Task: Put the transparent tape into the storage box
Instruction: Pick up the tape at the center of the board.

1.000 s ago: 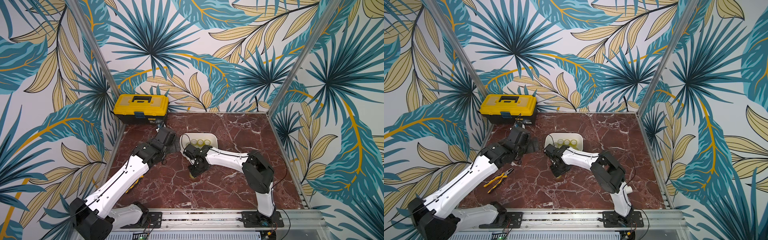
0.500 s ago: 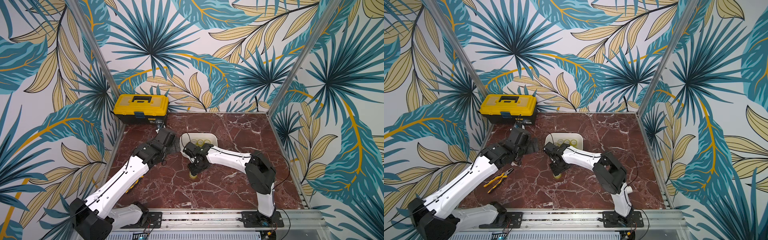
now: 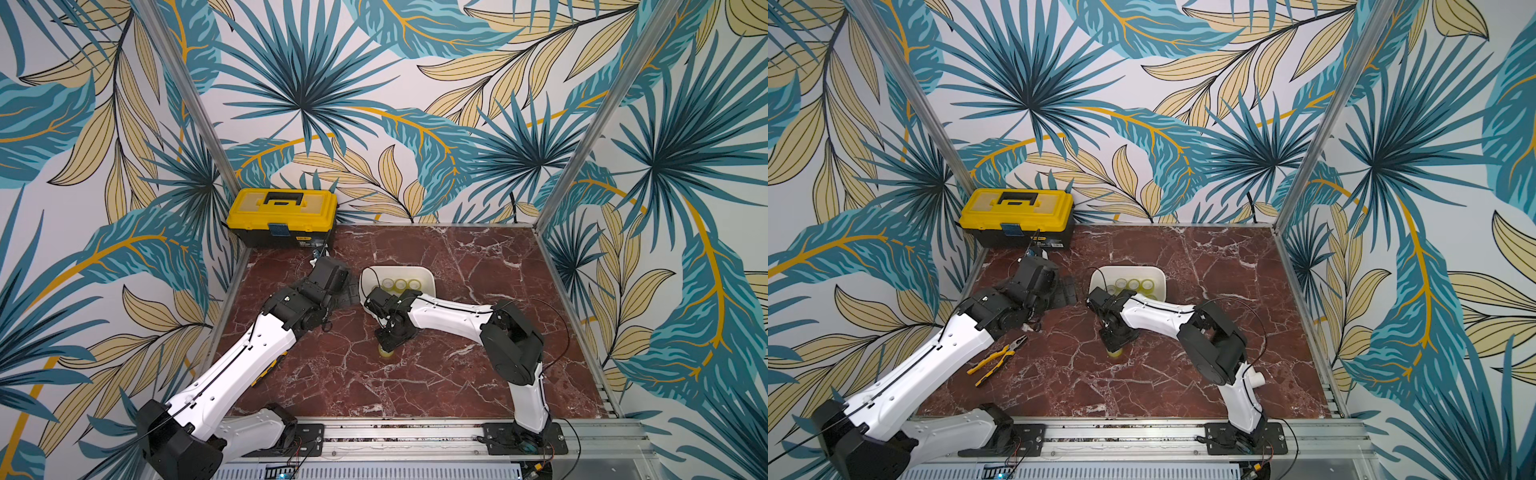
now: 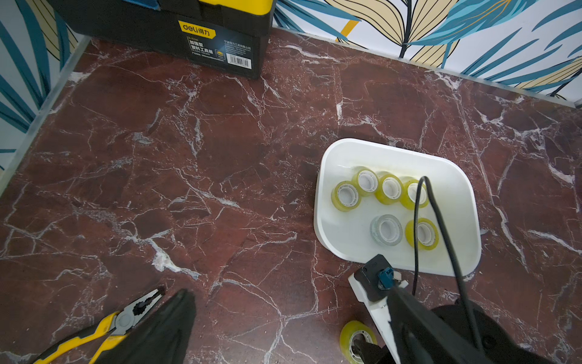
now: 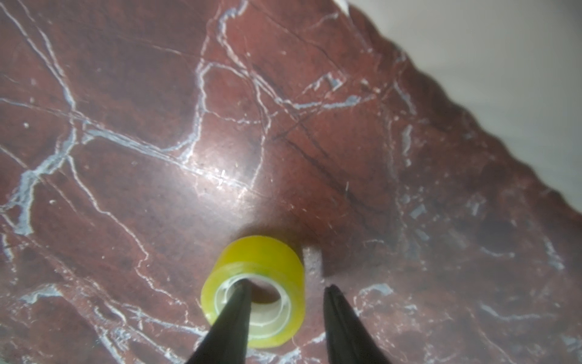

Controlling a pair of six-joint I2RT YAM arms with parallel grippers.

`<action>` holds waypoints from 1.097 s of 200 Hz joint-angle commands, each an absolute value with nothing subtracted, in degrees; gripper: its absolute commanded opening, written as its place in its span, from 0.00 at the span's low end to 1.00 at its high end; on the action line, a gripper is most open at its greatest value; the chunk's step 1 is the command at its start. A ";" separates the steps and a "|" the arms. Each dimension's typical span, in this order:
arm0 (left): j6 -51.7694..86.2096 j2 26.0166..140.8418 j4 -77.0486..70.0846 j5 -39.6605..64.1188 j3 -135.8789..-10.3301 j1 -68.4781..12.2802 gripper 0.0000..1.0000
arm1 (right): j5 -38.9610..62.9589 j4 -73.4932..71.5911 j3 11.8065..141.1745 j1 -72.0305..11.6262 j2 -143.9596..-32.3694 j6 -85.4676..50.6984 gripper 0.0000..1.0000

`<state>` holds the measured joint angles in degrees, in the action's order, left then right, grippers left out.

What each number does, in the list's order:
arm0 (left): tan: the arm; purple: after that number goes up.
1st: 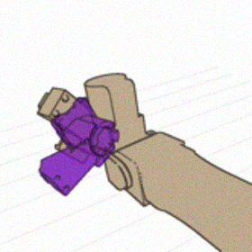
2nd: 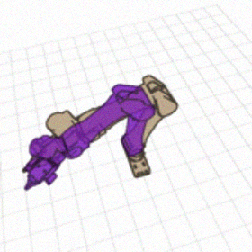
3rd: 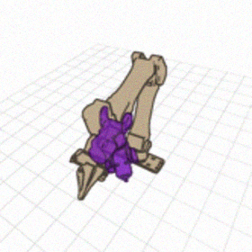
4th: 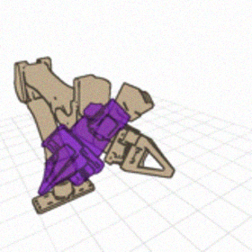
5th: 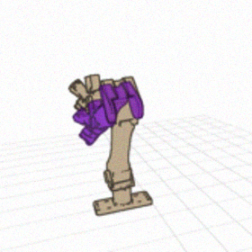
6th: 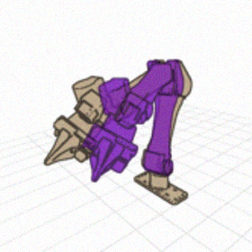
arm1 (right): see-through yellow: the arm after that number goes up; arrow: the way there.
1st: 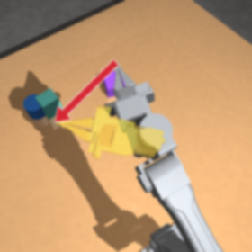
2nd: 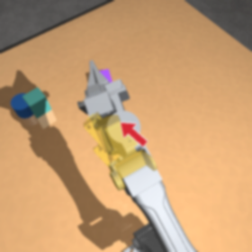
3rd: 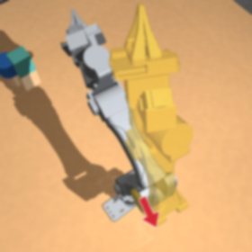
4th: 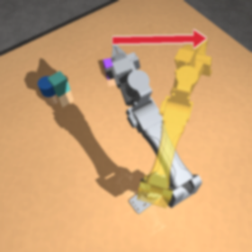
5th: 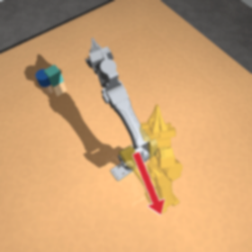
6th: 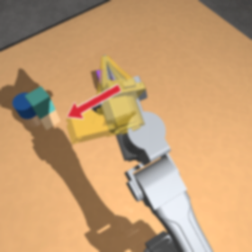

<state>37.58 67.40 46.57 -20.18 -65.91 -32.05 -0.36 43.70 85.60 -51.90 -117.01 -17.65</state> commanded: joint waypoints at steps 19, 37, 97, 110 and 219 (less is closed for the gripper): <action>37.72 67.14 46.59 -20.65 -64.35 -32.18 1.00 | -0.46 43.26 84.00 -52.08 -117.43 -17.62 0.26; 37.84 67.58 46.23 -20.48 -64.25 -32.21 1.00 | -0.20 43.43 84.02 -52.05 -117.42 -17.53 0.26; 38.09 67.59 45.60 -20.83 -63.74 -32.17 1.00 | -0.10 44.81 85.49 -52.11 -116.92 -16.90 0.15; 38.10 67.51 45.53 -20.99 -63.64 -32.17 1.00 | 0.30 45.20 85.94 -52.02 -117.06 -16.83 0.03; 38.33 67.41 45.28 -21.18 -63.11 -32.20 1.00 | -0.12 47.65 87.90 -52.12 -117.63 -16.01 0.00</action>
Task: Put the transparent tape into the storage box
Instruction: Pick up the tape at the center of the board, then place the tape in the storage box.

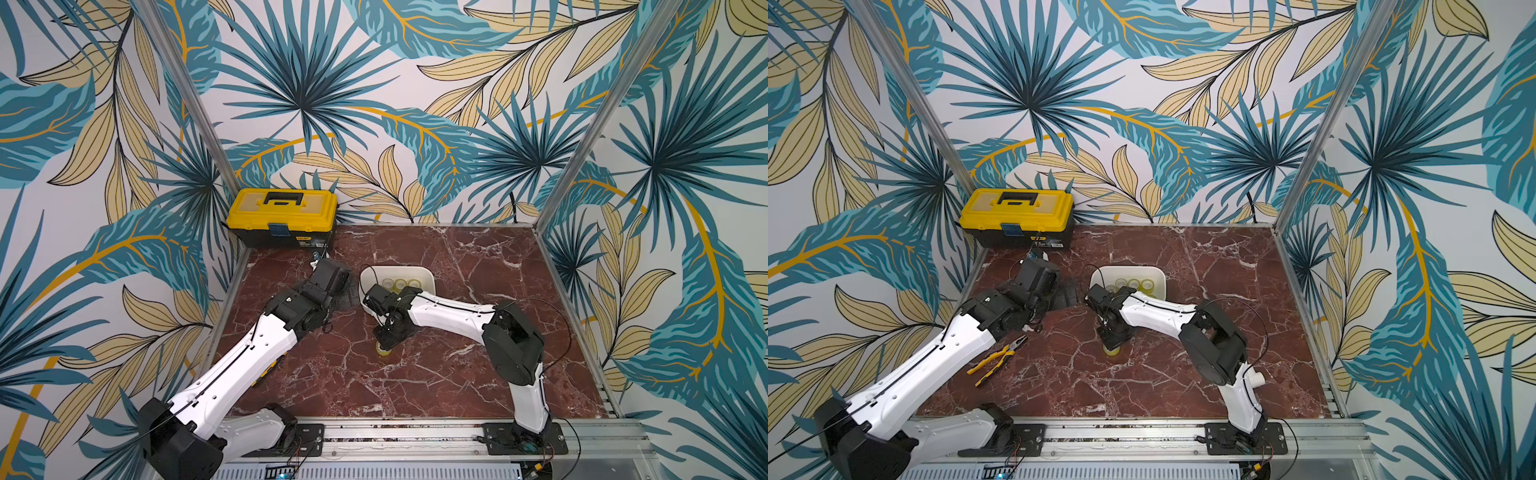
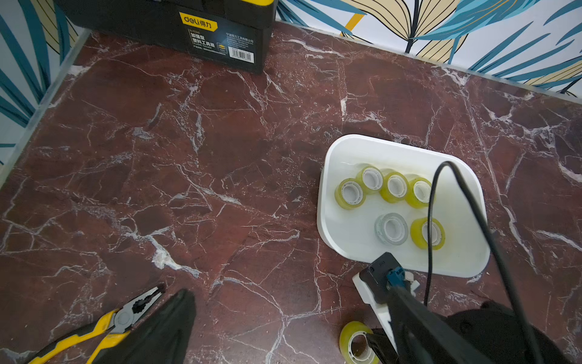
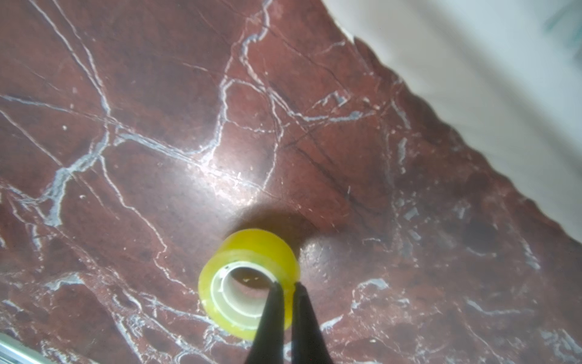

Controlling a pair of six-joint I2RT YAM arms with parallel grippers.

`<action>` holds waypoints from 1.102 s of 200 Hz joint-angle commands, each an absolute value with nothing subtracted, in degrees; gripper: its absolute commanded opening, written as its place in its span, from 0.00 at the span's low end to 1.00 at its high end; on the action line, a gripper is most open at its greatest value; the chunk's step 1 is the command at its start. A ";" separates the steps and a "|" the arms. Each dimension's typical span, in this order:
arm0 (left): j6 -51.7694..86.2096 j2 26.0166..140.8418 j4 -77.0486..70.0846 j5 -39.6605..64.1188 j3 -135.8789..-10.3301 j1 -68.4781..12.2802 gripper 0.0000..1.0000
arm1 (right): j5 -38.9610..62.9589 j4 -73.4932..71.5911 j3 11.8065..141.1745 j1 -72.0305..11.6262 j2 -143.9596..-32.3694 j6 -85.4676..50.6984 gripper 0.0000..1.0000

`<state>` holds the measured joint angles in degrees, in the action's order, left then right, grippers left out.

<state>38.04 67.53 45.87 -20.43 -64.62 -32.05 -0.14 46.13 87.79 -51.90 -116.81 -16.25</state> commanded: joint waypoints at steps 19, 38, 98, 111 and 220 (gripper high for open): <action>38.28 67.24 45.42 -21.44 -63.24 -32.19 1.00 | -0.95 47.79 88.06 -52.10 -115.68 -15.69 0.00; 38.23 67.06 45.17 -21.71 -63.37 -32.17 1.00 | -0.64 49.20 89.63 -52.11 -113.67 -15.31 0.00; 37.73 66.41 44.83 -22.40 -65.49 -32.19 1.00 | 0.39 57.72 98.63 -52.09 -109.84 -13.71 0.00; 37.42 66.14 44.67 -22.67 -66.11 -32.17 1.00 | -0.70 59.58 101.70 -51.75 -109.88 -13.14 0.00; 34.33 68.73 42.09 -24.80 -68.67 -31.74 1.00 | -3.95 64.07 125.94 -41.49 -128.06 -10.77 0.00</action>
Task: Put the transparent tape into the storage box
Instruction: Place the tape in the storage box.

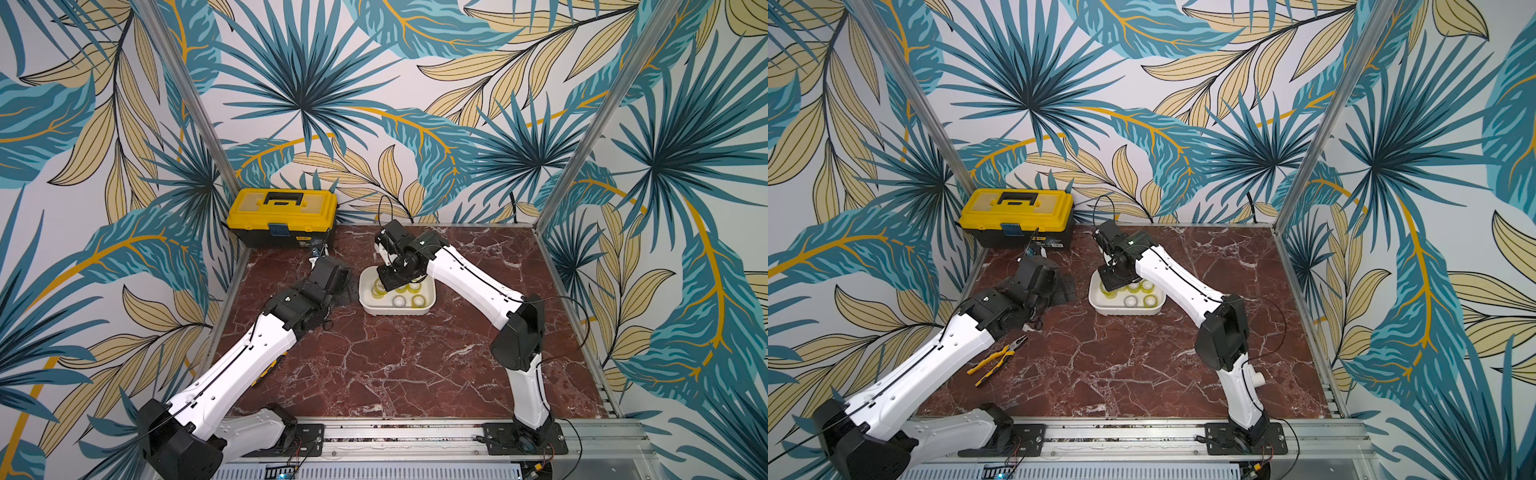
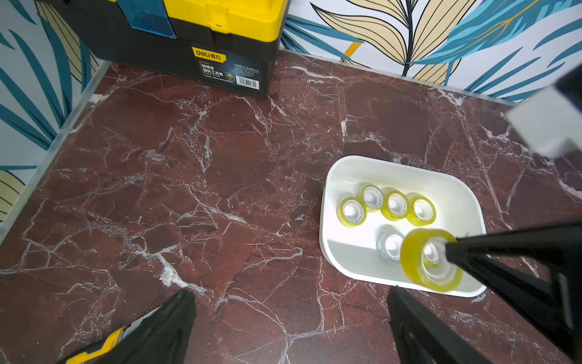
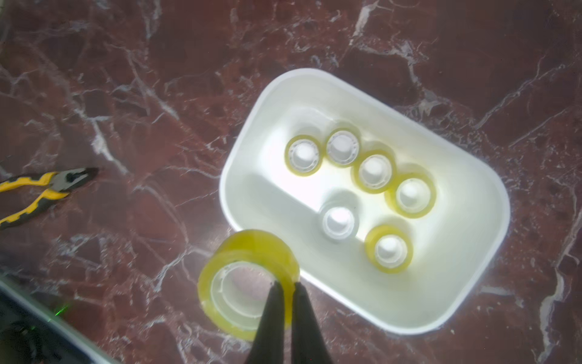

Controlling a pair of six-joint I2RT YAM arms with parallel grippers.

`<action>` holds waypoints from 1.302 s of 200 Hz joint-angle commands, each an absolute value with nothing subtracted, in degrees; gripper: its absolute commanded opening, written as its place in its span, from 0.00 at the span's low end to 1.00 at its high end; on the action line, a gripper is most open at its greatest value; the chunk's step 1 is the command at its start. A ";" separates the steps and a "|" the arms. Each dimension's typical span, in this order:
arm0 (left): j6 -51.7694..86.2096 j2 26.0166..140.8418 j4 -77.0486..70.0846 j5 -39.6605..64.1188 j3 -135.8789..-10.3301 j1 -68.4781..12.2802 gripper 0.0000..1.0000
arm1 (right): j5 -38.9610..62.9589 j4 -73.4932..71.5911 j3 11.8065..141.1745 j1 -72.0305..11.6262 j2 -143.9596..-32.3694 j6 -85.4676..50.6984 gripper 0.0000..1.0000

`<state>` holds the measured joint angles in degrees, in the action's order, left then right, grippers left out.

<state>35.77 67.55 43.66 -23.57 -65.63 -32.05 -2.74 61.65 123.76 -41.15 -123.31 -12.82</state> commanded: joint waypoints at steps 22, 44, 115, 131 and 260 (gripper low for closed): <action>34.35 70.34 41.29 -24.44 -68.82 -31.72 1.00 | -3.91 63.99 127.49 -41.14 -131.49 -10.34 0.00; 34.81 71.13 39.45 -24.44 -67.70 -31.70 1.00 | -3.13 63.98 128.05 -41.04 -133.66 -10.11 0.00; 34.20 76.57 37.87 -21.30 -69.29 -29.53 1.00 | -0.22 63.93 127.43 -41.10 -137.50 -11.42 0.00; 34.07 77.22 37.36 -20.58 -69.37 -29.09 1.00 | 0.00 63.95 127.35 -41.09 -137.81 -11.51 0.00; 33.08 78.47 36.47 -19.00 -69.92 -28.12 1.00 | -3.78 61.23 126.69 -41.13 -141.11 -13.27 0.00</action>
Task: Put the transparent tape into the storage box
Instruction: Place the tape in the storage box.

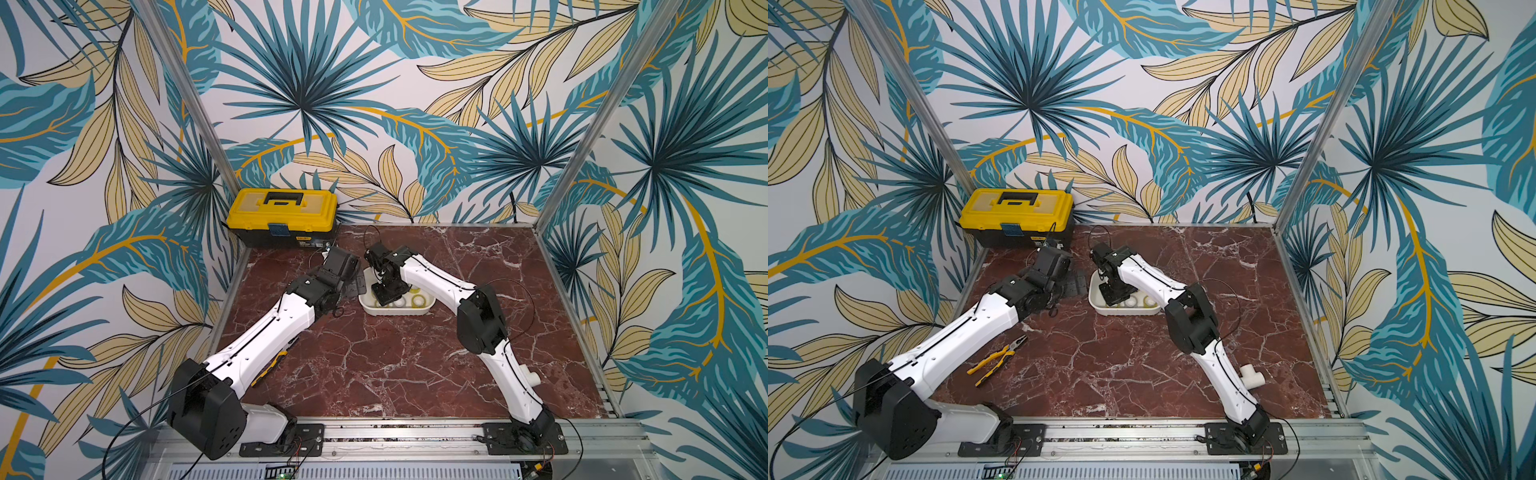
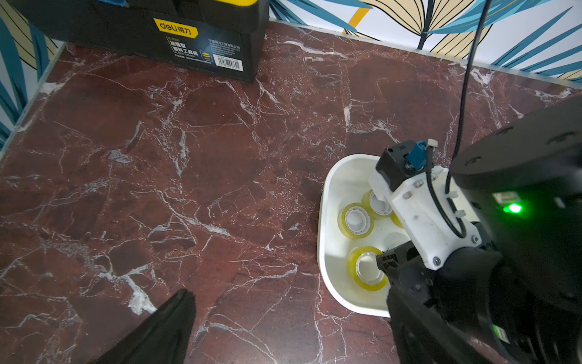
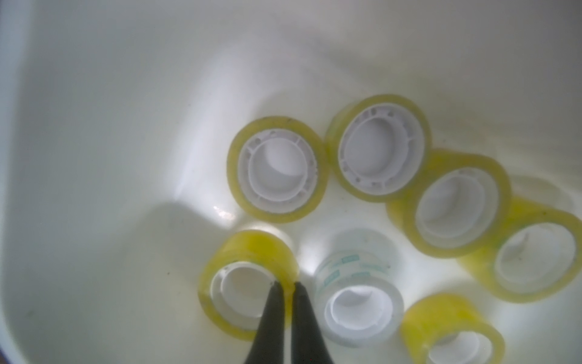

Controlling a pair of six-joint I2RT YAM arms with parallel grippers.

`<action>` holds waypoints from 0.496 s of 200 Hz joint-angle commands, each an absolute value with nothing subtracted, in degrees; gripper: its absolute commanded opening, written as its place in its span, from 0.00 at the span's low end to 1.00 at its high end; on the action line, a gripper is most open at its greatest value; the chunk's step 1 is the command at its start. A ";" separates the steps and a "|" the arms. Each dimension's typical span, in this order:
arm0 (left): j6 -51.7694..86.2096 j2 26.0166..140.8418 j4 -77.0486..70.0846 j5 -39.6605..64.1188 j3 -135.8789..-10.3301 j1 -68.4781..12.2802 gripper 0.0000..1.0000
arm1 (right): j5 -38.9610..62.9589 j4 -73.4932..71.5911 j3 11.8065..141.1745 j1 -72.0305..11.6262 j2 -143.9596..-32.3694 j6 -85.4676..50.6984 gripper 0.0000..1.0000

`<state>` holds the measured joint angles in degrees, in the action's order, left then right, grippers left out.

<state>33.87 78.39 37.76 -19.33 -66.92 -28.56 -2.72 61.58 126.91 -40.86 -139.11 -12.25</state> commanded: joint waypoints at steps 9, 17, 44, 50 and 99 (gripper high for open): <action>33.04 78.41 36.47 -18.90 -69.79 -28.11 1.00 | -3.59 61.20 126.74 -41.14 -141.21 -13.27 0.00; 33.04 78.40 36.42 -18.81 -69.70 -28.11 1.00 | -3.56 61.26 126.54 -41.13 -141.28 -13.43 0.00; 32.78 78.09 36.43 -18.63 -69.45 -28.05 1.00 | -3.30 61.18 126.04 -41.15 -140.73 -13.97 0.24; 32.78 78.05 36.46 -18.59 -69.44 -28.00 1.00 | -3.33 61.22 125.95 -41.13 -140.54 -14.08 0.27; 32.39 76.86 36.65 -18.45 -69.00 -28.04 1.00 | -3.64 61.12 126.11 -41.19 -138.56 -14.59 0.33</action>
<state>33.39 78.32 37.39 -18.55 -66.92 -28.40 -3.01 61.32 126.89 -40.86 -139.63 -13.78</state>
